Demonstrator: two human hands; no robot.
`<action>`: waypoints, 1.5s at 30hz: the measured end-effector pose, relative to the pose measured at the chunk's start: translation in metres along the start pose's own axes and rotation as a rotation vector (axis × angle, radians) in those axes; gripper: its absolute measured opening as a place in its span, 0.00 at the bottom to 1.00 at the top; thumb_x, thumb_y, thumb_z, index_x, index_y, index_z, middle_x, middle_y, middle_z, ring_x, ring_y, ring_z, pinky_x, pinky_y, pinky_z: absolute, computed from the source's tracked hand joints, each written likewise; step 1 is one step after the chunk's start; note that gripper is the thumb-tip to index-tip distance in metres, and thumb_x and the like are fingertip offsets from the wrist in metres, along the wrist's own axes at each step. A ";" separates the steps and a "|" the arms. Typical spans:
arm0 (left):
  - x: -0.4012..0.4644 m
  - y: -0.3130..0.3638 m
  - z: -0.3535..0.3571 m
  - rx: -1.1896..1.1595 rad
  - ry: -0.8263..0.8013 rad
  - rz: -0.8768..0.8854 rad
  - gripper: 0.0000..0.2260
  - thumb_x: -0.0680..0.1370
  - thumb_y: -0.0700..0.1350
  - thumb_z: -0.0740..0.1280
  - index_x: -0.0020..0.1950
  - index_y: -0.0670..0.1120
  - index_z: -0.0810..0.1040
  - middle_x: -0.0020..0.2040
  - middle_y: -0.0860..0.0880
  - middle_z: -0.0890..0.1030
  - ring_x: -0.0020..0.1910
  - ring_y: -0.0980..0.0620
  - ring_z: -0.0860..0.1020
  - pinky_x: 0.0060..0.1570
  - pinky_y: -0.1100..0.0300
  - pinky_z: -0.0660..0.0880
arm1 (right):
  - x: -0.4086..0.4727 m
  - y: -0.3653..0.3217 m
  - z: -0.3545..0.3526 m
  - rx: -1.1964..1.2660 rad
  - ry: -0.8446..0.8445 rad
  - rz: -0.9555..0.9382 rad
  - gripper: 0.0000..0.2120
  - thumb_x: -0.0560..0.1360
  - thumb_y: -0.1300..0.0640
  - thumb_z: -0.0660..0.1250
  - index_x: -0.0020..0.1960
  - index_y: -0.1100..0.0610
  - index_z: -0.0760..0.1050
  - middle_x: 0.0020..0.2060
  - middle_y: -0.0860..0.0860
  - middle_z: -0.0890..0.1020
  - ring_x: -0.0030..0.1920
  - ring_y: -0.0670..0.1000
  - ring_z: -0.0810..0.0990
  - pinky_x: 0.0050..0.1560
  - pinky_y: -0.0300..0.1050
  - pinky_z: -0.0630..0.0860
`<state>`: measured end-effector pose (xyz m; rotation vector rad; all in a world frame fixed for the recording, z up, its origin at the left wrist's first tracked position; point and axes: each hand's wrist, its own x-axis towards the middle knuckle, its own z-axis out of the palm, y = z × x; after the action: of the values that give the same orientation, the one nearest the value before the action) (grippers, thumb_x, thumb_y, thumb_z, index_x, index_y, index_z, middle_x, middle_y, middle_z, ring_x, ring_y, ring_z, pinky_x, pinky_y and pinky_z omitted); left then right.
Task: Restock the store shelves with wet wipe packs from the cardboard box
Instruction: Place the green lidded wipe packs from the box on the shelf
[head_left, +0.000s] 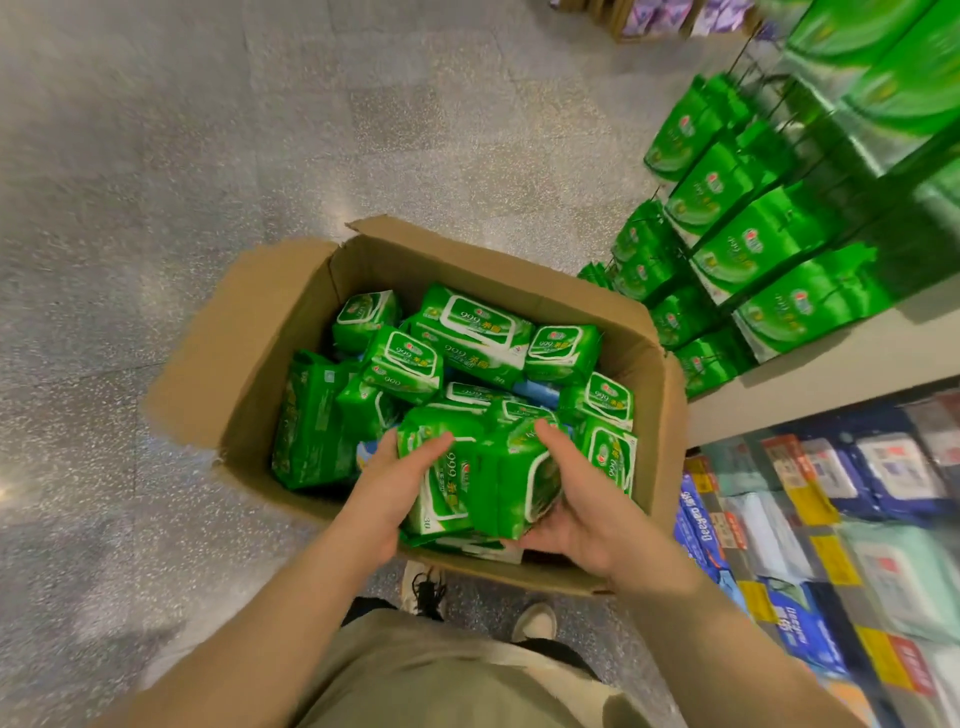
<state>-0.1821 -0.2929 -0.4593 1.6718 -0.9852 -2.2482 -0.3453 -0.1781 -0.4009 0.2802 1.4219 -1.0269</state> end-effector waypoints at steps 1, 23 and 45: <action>0.003 -0.002 0.008 0.009 -0.023 0.029 0.39 0.68 0.66 0.77 0.76 0.58 0.68 0.71 0.54 0.77 0.66 0.48 0.78 0.68 0.40 0.73 | -0.007 -0.006 0.004 -0.098 0.026 -0.034 0.25 0.79 0.33 0.63 0.65 0.50 0.77 0.54 0.56 0.87 0.51 0.61 0.87 0.51 0.67 0.83; -0.034 0.013 0.030 -0.341 -0.273 -0.017 0.34 0.71 0.70 0.62 0.67 0.49 0.80 0.61 0.42 0.84 0.61 0.40 0.82 0.67 0.40 0.74 | -0.020 0.012 0.029 -0.197 0.246 -0.528 0.16 0.77 0.42 0.71 0.59 0.43 0.69 0.52 0.49 0.85 0.47 0.49 0.87 0.48 0.52 0.83; -0.003 0.005 -0.049 -0.572 -0.323 -0.003 0.35 0.47 0.56 0.86 0.52 0.46 0.88 0.53 0.40 0.86 0.47 0.41 0.86 0.45 0.43 0.84 | 0.127 -0.029 -0.041 -1.542 0.285 -0.458 0.33 0.65 0.44 0.78 0.62 0.51 0.66 0.58 0.52 0.72 0.62 0.57 0.72 0.60 0.51 0.70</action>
<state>-0.1379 -0.3146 -0.4612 1.0921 -0.3204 -2.5245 -0.4162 -0.2182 -0.5108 -1.0911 2.1780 0.0181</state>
